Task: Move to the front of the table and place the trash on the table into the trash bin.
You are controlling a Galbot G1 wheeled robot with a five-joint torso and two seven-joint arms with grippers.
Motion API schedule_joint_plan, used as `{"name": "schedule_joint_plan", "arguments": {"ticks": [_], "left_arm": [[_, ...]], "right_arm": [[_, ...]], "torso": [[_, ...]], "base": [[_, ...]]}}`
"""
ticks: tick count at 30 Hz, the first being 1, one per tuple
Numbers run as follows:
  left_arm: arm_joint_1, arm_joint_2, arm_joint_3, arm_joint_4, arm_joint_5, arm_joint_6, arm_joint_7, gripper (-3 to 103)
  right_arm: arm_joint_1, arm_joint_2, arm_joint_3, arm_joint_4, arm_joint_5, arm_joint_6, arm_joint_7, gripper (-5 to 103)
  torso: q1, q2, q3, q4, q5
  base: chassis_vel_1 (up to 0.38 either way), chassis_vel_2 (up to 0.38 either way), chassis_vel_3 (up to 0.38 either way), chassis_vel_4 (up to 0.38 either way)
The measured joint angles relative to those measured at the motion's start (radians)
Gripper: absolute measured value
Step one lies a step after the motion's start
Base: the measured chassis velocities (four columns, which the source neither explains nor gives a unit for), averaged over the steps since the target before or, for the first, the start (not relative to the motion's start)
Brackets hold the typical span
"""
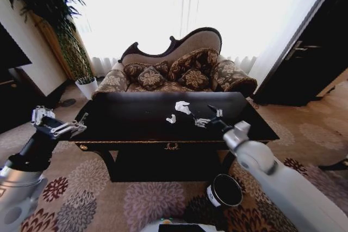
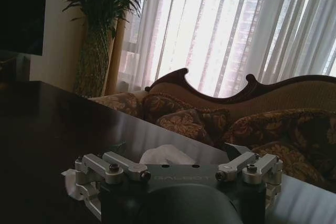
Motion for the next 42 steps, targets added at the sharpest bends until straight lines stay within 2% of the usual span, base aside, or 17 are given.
{"name": "schedule_joint_plan", "arguments": {"ticks": [1,2,7,12,30,42], "left_arm": [[0.0,0.001,-0.004,0.006,0.001,0.0,0.0,100],[0.0,0.001,-0.004,0.006,0.001,0.0,0.0,100],[0.005,0.004,-0.021,0.018,0.002,-0.003,0.0,100],[0.007,0.012,-0.04,0.03,0.0,-0.007,0.001,100],[0.002,0.022,-0.056,0.041,-0.006,-0.016,0.002,100],[-0.004,0.021,-0.054,0.052,-0.003,-0.025,0.004,100]], "right_arm": [[0.061,-0.002,-0.052,-0.035,0.0,0.0,-0.004,100],[0.061,-0.002,-0.052,-0.035,0.0,0.0,-0.004,100],[0.327,0.036,-0.305,-0.188,0.003,0.0,-0.018,100],[0.441,0.054,-0.395,-0.251,-0.001,0.0,-0.046,100],[0.601,0.09,-0.589,-0.375,0.035,-0.012,-0.083,100],[0.617,0.108,-0.616,-0.433,-0.019,0.002,-0.101,100]], "torso": [[0.0,0.0,0.0,0.0,0.0],[0.0,0.0,0.0,0.0,0.0],[0.0,0.0,0.0,0.0002,0.0003],[0.0,0.0,0.0,0.0002,0.0],[0.0,0.0,0.0,0.0,0.0001],[0.0,0.0,0.0,0.0,0.0]], "base": [[0.0,0.0,0.0,0.0],[0.0,0.0,0.0,0.0],[0.0,0.0,0.0,0.0],[0.0,0.0,0.0,0.0],[0.0,0.0,0.0,0.0],[0.0,0.0,0.0,0.0]]}}
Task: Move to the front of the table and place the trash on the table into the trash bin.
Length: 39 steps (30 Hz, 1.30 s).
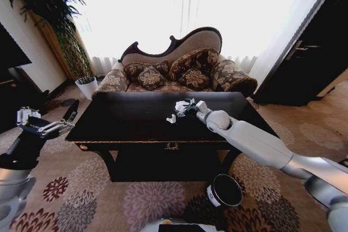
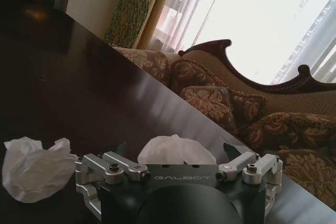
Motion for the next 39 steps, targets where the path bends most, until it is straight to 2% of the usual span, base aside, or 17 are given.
{"name": "schedule_joint_plan", "arguments": {"ticks": [14,15,16,18,22,24,25,27,31,32,34,36,38,39], "left_arm": [[0.002,-0.006,-0.006,0.002,0.0,-0.003,0.001,100],[0.002,-0.008,-0.006,0.002,0.001,-0.004,0.002,100],[0.003,-0.01,-0.006,0.002,0.002,-0.005,0.002,100],[0.003,-0.01,-0.006,0.002,0.002,-0.006,0.002,100],[0.001,-0.008,-0.01,0.004,0.002,-0.006,0.002,100],[0.002,-0.008,-0.011,0.004,0.001,-0.007,0.002,100],[0.003,-0.009,-0.011,0.003,-0.005,-0.007,0.002,100],[0.003,-0.009,-0.011,0.001,-0.008,-0.007,0.002,100],[0.003,-0.011,-0.008,0.0,-0.007,-0.007,0.002,100],[0.003,-0.011,-0.008,0.0,-0.007,-0.007,0.002,100],[0.002,-0.011,-0.007,-0.002,-0.021,-0.002,0.001,100],[0.001,-0.01,-0.007,-0.004,-0.031,0.001,-0.004,100],[0.0,-0.009,-0.007,-0.004,-0.034,0.003,-0.006,100],[0.0,-0.009,-0.007,-0.004,-0.034,0.003,-0.006,100]], "right_arm": [[0.027,0.023,-0.038,-0.063,0.003,0.003,-0.049,100],[0.03,0.025,-0.041,-0.068,0.002,0.005,-0.055,103],[0.033,0.027,-0.044,-0.074,0.002,0.01,-0.064,99],[0.036,0.028,-0.047,-0.079,0.002,0.014,-0.069,99],[0.04,0.03,-0.052,-0.087,-0.005,0.028,-0.076,79],[0.039,0.031,-0.052,-0.088,-0.008,0.03,-0.077,79],[0.036,0.033,-0.052,-0.09,-0.012,0.032,-0.079,68],[0.035,0.034,-0.052,-0.092,-0.014,0.034,-0.08,68],[0.034,0.037,-0.049,-0.102,-0.018,0.038,-0.084,46],[0.034,0.037,-0.049,-0.102,-0.018,0.038,-0.084,46],[0.034,0.035,-0.045,-0.104,-0.018,0.042,-0.088,35],[0.034,0.032,-0.043,-0.105,-0.017,0.046,-0.09,35],[0.028,0.026,-0.031,-0.106,-0.004,0.061,-0.094,25],[0.028,0.026,-0.031,-0.106,-0.004,0.061,-0.094,25]], "torso": [[0.0,0.0,0.0,0.0,0.0001],[0.0,0.0,0.0,0.0,0.0001],[0.0,0.0,0.0,0.0,0.0],[0.0,0.0,0.0,0.0,0.0],[0.0,0.0,0.0,0.0,0.0],[0.0,0.0,0.0,0.0,0.0],[0.0,0.0,0.0,0.0,0.0],[0.0,0.0,0.0,0.0,0.0002],[0.0,0.0,0.0,0.0,0.0001],[0.0,0.0,0.0,0.0,0.0001],[0.0,0.0,0.0,0.0001,0.0],[0.0,0.0,0.0,0.0001,0.0001],[0.0,0.0,0.0,0.0,0.0],[0.0,0.0,0.0,0.0,0.0]], "base": [[0.0,0.0,0.0,0.0],[0.0,0.0,0.0,0.0],[0.0,0.0,0.0,0.0],[0.0,0.0,0.0,0.0],[0.0,0.0,0.0,0.0],[0.0,0.0,0.0,0.0],[0.0,0.0,0.0,0.0],[0.0,0.0,0.0,0.0],[0.0,0.0,0.0,0.0],[0.0,0.0,0.0,0.0],[0.0,0.0,0.0,0.0],[0.0,0.0,0.0,0.0],[0.0,0.0,0.0,0.0],[0.0,0.0,0.0,0.0]]}}
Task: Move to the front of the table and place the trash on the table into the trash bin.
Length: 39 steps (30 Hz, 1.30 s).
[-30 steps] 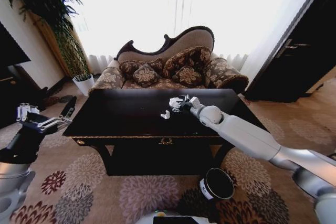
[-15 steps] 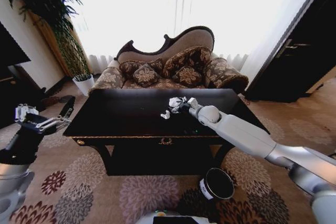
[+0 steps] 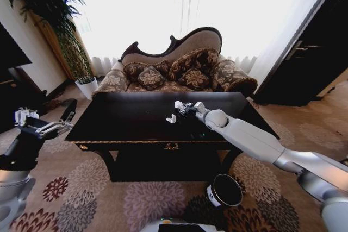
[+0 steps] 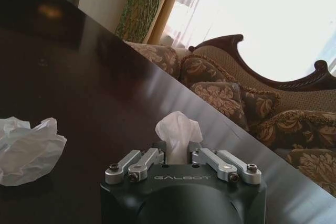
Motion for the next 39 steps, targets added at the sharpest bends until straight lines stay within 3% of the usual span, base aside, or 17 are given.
{"name": "schedule_joint_plan", "arguments": {"ticks": [4,7,12,19,24,27,30,33,36,38,39], "left_arm": [[0.001,-0.005,0.007,-0.007,0.0,0.001,-0.001,100],[0.001,-0.006,0.009,-0.009,0.001,0.001,-0.001,100],[0.009,-0.009,0.009,-0.021,0.004,0.001,-0.001,100],[0.0,0.008,0.025,-0.017,0.007,0.005,-0.002,100],[0.018,-0.01,0.041,-0.024,0.032,-0.015,0.007,100],[0.026,-0.023,0.052,-0.04,0.039,-0.017,0.009,100],[0.037,-0.058,0.089,-0.071,0.089,-0.032,0.015,100],[0.039,-0.069,0.097,-0.077,0.106,-0.039,0.018,100],[0.049,-0.079,0.091,-0.079,0.092,-0.04,0.016,100],[0.051,-0.08,0.088,-0.079,0.088,-0.04,0.016,100],[0.053,-0.08,0.078,-0.079,0.068,-0.039,0.014,100]], "right_arm": [[-0.03,-0.018,0.047,0.021,0.069,0.047,-0.028,3],[-0.056,-0.033,0.082,0.035,0.117,0.074,-0.06,1],[-0.154,-0.065,0.195,0.079,0.204,0.122,-0.116,0],[-0.275,-0.136,0.335,0.152,0.328,0.142,-0.129,0],[-0.423,-0.214,0.543,0.211,0.375,0.176,-0.153,0],[-0.453,-0.229,0.59,0.226,0.39,0.187,-0.156,0],[-0.614,-0.258,0.75,0.284,0.407,0.202,-0.161,0],[-0.707,-0.258,0.82,0.326,0.407,0.203,-0.166,0],[-0.881,-0.231,0.99,0.434,0.418,0.192,-0.17,0],[-0.901,-0.226,1.007,0.446,0.418,0.191,-0.171,0],[-0.992,-0.199,1.065,0.492,0.407,0.192,-0.181,0]], "torso": [[0.0,0.0,0.0,0.0002,0.0],[0.0,0.0,0.0,0.0001,0.0],[0.0,0.0,0.0,0.0001,0.0],[0.0,0.0,0.0,0.0001,-0.0004],[0.0,0.0,0.0,-0.0003,0.0006],[0.0,0.0,0.0,-0.0001,0.0006],[0.0,0.0,0.0,0.0002,0.0002],[0.0,0.0,0.0,-0.0004,0.0003],[0.0,0.0,0.0,0.0,-0.0003],[0.0,0.0,0.0,0.0001,-0.0003],[0.0,0.0,0.0,0.0001,-0.0002]], "base": [[0.0,0.0,0.0,0.0],[0.0,0.0,0.0,0.0],[0.0,0.0,0.0,0.0],[0.0,0.0,0.0,0.0],[0.0,0.0,0.0,0.0],[0.0,0.0,0.0,0.0],[0.0,0.0,0.0,0.0],[0.0,0.0,0.0,0.0],[0.0,0.0,0.0,0.0],[0.0,0.0,0.0,0.0],[0.0,0.0,0.0,0.0]]}}
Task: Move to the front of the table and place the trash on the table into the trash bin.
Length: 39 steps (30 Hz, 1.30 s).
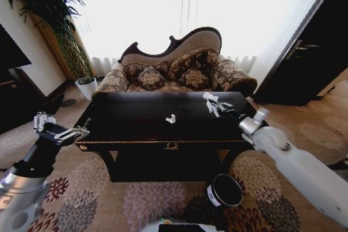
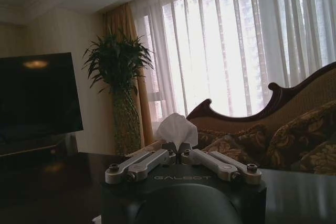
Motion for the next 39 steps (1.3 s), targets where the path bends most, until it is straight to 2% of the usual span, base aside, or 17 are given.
{"name": "schedule_joint_plan", "arguments": {"ticks": [2,4,7,10,14,16,17,20,21,24,25,28,29,32,34,36,39], "left_arm": [[-0.002,0.0,-0.008,0.0,-0.027,0.009,-0.006,100],[-0.003,0.0,-0.01,0.0,-0.034,0.012,-0.008,100],[-0.012,0.006,-0.018,-0.002,-0.059,0.025,-0.011,100],[-0.019,0.009,-0.023,-0.002,-0.061,0.025,-0.012,100],[-0.026,0.015,-0.027,-0.002,-0.068,0.025,-0.012,100],[-0.036,0.02,-0.024,-0.002,-0.069,0.025,-0.012,100],[-0.036,0.02,-0.024,-0.002,-0.069,0.025,-0.012,100],[-0.049,0.021,-0.003,0.003,-0.059,0.023,-0.011,100],[-0.049,0.021,-0.003,0.003,-0.059,0.023,-0.011,100],[-0.055,0.024,0.009,0.014,-0.052,0.021,-0.011,100],[-0.058,0.03,0.008,0.019,-0.053,0.021,-0.01,100],[-0.062,0.041,-0.005,0.03,-0.068,0.02,-0.01,100],[-0.062,0.041,-0.005,0.03,-0.068,0.02,-0.01,100],[-0.071,0.056,-0.022,0.057,-0.08,0.009,-0.009,100],[-0.072,0.058,-0.025,0.061,-0.081,0.006,-0.009,100],[-0.072,0.061,-0.028,0.068,-0.082,0.001,-0.007,100],[-0.073,0.069,-0.027,0.07,-0.083,0.001,-0.007,100]], "right_arm": [[-0.1,0.04,0.038,0.031,-0.043,0.018,-0.026,0],[-0.118,0.049,0.043,0.035,-0.053,0.022,-0.032,0],[-0.247,0.144,0.079,0.048,-0.134,0.08,-0.114,0],[-0.316,0.221,0.113,0.054,-0.143,0.133,-0.189,0],[-0.375,0.276,0.126,0.06,-0.136,0.182,-0.241,0],[-0.405,0.318,0.134,0.035,-0.137,0.222,-0.328,0],[-0.405,0.318,0.134,0.035,-0.137,0.222,-0.328,0],[-0.43,0.357,0.128,-0.005,-0.134,0.257,-0.432,0],[-0.43,0.357,0.128,-0.005,-0.134,0.257,-0.432,0],[-0.44,0.379,0.109,-0.051,-0.139,0.288,-0.525,0],[-0.448,0.392,0.093,-0.08,-0.151,0.305,-0.571,0],[-0.457,0.404,0.066,-0.127,-0.202,0.324,-0.617,0],[-0.457,0.404,0.066,-0.127,-0.202,0.324,-0.617,0],[-0.435,0.41,0.027,-0.217,-0.319,0.368,-0.637,0],[-0.427,0.412,0.015,-0.24,-0.346,0.381,-0.625,0],[-0.398,0.429,-0.03,-0.333,-0.431,0.416,-0.545,0],[-0.36,0.466,-0.067,-0.461,-0.525,0.421,-0.458,0]], "torso": [[0.0,0.0,0.0,0.0001,-0.0001],[0.0,0.0,0.0,0.0,0.0001],[0.0,0.0,0.0,-0.0002,0.0006],[0.0,0.0,0.0,0.0,0.0],[0.0,0.0,0.0,-0.0002,0.0],[0.0,0.0,0.0,-0.0001,0.0002],[0.0,0.0,0.0,-0.0001,0.0002],[0.0,0.0,0.0,-0.0001,0.0001],[0.0,0.0,0.0,-0.0001,0.0001],[0.0,0.0,0.0,0.0,0.0],[0.0,0.0,0.0,0.0,0.0],[0.0,0.0,0.0,-0.0002,0.0001],[0.0,0.0,0.0,-0.0002,0.0001],[0.0,0.0,0.0,-0.0001,-0.0001],[0.0,0.0,0.0,0.0,-0.0001],[0.0,0.0,0.0,0.0001,0.0],[0.0,0.0,0.0,-0.0001,0.0004]], "base": [[0.0,0.0,0.0,0.0],[0.0,0.0,0.0,0.0],[0.0,0.0,0.0,0.0],[0.0,0.0,0.0,0.0],[0.0,0.0,0.0,0.0],[0.0,0.0,0.0,0.0],[0.0,0.0,0.0,0.0],[0.0,0.0,0.0,0.0],[0.0,0.0,0.0,0.0],[0.0,0.0,0.0,0.0],[0.0,0.0,0.0,0.0],[0.0,0.0,0.0,0.0],[0.0,0.0,0.0,0.0],[0.0,0.0,0.0,0.0],[0.0,0.0,0.0,0.0],[0.0,0.0,0.0,0.0],[0.0,0.0,0.0,0.0]]}}
